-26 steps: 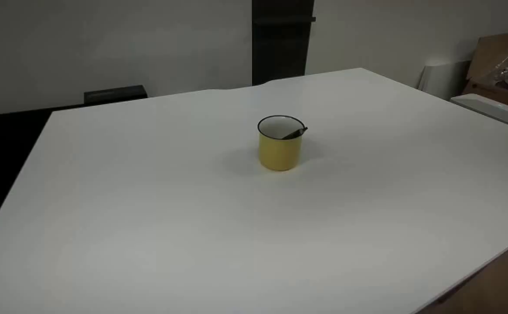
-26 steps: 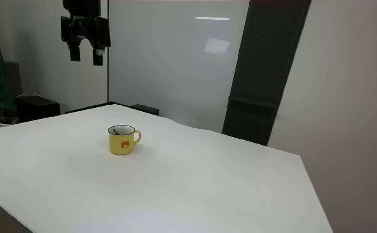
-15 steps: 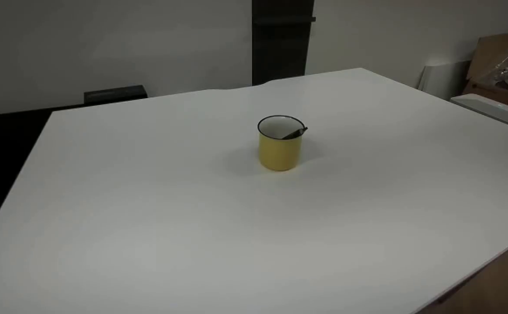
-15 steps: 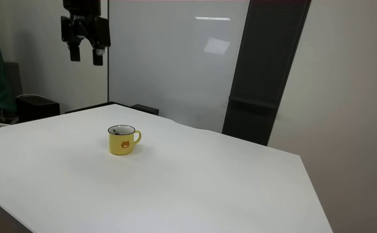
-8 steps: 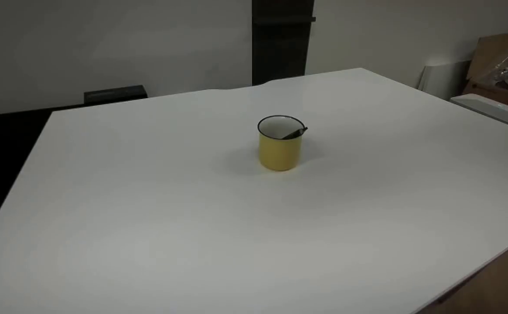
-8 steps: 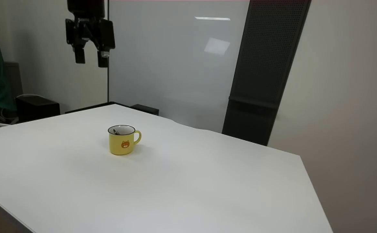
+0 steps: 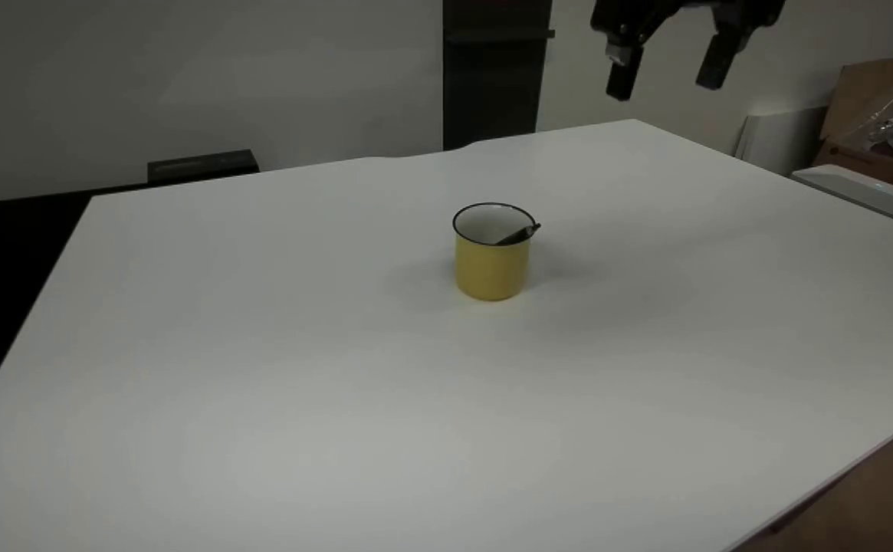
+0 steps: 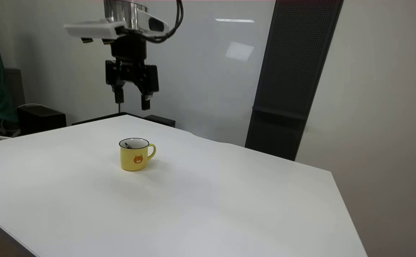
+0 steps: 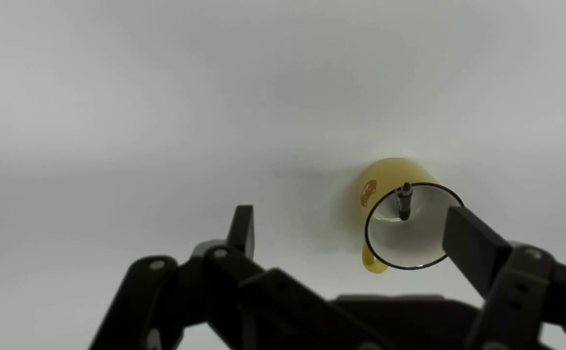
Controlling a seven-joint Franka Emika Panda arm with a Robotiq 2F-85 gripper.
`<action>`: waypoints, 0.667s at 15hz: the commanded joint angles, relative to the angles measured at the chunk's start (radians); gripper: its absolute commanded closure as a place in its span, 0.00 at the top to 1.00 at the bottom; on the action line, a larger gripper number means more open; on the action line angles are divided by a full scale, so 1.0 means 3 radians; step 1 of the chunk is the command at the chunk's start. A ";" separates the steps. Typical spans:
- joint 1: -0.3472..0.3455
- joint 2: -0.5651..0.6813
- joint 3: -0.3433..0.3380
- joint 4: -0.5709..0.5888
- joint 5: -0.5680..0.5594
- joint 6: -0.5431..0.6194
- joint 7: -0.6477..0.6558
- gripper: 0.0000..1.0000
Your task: Take the pen from the cup and put it on the table
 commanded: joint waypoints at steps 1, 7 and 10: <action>0.0060 0.0457 -0.0069 0.0298 0.0219 0.0159 -0.0383 1.00; 0.0125 0.0990 0.0022 0.0729 0.0483 0.0151 -0.0765 1.00; 0.0171 0.1157 0.0028 0.0844 0.0433 0.0138 -0.0771 1.00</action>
